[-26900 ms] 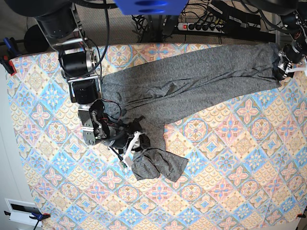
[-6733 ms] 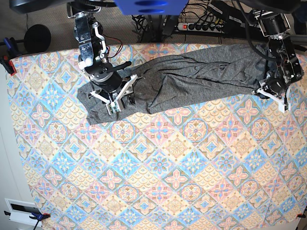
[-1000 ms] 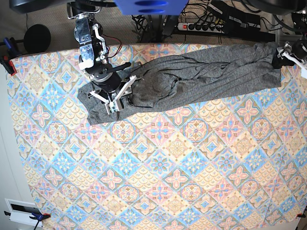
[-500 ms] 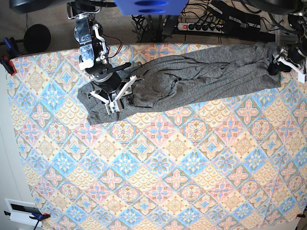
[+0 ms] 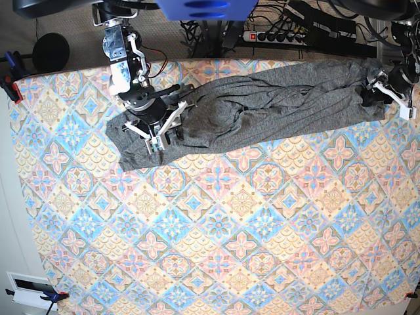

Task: Layout the t-shirt on the table in an organized manner, then fold the t-shirt properly
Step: 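Hold the strip end with the left gripper while the right gripper holds, then lift the strip end with the left gripper and fold it toward the right gripper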

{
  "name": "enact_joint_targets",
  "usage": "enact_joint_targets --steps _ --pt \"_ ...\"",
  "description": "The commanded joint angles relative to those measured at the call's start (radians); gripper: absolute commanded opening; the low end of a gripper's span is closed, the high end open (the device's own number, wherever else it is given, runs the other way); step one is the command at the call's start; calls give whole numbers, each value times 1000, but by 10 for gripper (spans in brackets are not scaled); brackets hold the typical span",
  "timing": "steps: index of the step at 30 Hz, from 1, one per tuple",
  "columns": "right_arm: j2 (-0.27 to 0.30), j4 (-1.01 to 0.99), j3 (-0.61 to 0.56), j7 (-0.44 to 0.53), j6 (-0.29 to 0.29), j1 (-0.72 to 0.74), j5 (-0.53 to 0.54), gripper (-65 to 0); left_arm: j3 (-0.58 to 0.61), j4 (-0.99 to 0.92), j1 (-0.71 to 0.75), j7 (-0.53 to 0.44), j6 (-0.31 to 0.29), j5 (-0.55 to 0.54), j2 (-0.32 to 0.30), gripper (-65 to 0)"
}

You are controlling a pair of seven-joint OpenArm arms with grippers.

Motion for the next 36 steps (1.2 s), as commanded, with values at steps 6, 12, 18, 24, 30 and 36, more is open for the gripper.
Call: enact_joint_targets --steps 6,12,18,24,30,36 --pt "2 16 3 25 1 11 8 -462 75 -28 91 264 -25 64 34 -194" --pt "2 15 3 23 1 11 8 -462 75 -28 134 266 -25 64 10 -194" --pt "2 -16 3 23 1 11 8 -463 75 -28 162 266 -25 64 3 -194" --pt "2 -19 3 23 1 11 8 -463 75 -28 169 267 -27 64 2 -194" --pt "2 -19 3 23 1 11 8 -463 75 -28 193 267 -27 64 2 -194" --pt "2 -19 3 23 1 11 8 -463 105 -16 189 267 -27 64 3 -270"
